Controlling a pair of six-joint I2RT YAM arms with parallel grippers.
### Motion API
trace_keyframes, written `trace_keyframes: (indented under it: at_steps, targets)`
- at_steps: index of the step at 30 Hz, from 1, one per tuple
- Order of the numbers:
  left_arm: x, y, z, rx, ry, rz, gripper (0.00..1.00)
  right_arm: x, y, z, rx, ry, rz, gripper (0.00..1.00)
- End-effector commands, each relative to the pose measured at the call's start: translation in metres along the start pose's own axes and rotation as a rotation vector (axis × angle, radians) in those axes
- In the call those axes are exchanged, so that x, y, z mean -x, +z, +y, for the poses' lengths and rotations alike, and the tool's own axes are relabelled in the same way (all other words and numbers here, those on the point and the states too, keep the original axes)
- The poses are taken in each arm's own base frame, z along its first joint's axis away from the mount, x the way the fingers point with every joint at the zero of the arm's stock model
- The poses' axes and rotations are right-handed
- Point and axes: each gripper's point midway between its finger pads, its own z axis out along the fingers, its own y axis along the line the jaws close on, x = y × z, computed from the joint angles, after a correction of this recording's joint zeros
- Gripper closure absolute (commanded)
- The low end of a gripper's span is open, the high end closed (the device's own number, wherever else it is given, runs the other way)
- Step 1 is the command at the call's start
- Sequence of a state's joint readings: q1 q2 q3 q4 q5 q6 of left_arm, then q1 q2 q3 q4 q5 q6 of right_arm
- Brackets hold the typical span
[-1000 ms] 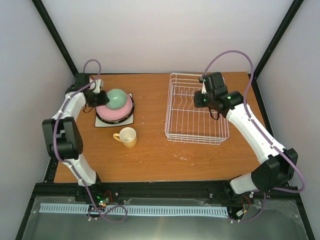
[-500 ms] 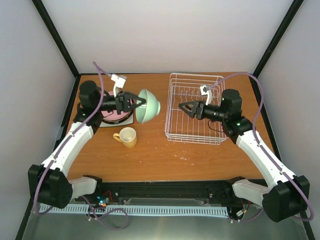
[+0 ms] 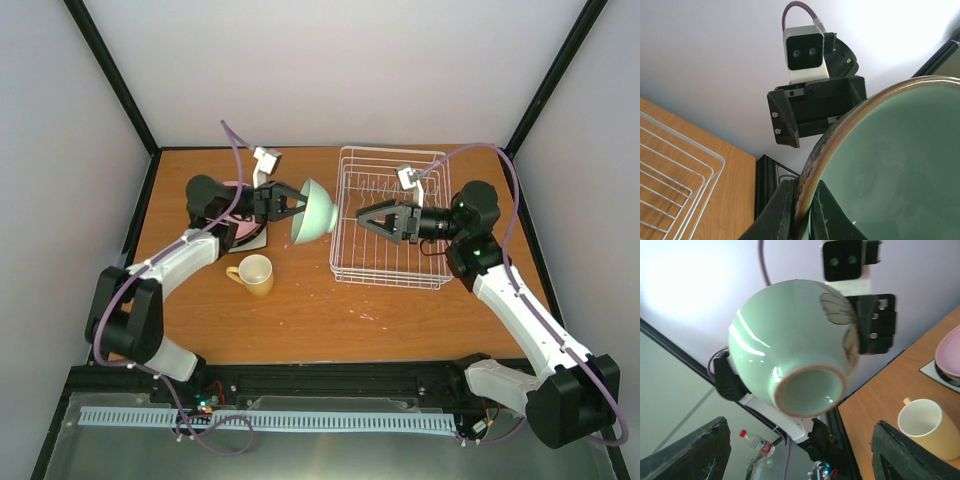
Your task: Load the mixed dishes into the dish rack
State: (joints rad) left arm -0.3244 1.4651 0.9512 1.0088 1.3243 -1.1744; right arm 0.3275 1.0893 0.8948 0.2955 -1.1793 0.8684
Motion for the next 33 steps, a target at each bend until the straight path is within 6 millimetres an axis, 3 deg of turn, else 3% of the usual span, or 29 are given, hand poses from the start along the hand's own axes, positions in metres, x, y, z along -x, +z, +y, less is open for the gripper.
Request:
trace_keyframes:
  at_steps: [1, 8, 17, 33]
  targets:
    - [0.014, 0.013, -0.025, -0.117, 0.101, -0.03, 0.99, -0.001, 0.002, 0.01, 0.076, 0.016, 0.046, 0.24]
    - [0.016, 0.031, -0.015, -0.18, 0.08, -0.025, 0.99, -0.002, 0.003, 0.005, 0.068, 0.025, 0.067, 0.24]
    - [0.027, 0.037, -0.015, -0.193, 0.097, -0.021, 0.99, -0.002, 0.005, -0.005, 0.054, 0.038, 0.062, 0.25]
    - [0.018, 0.045, 0.003, -0.203, 0.046, -0.034, 0.99, 0.009, 0.01, 0.012, 0.111, 0.017, 0.043, 0.26]
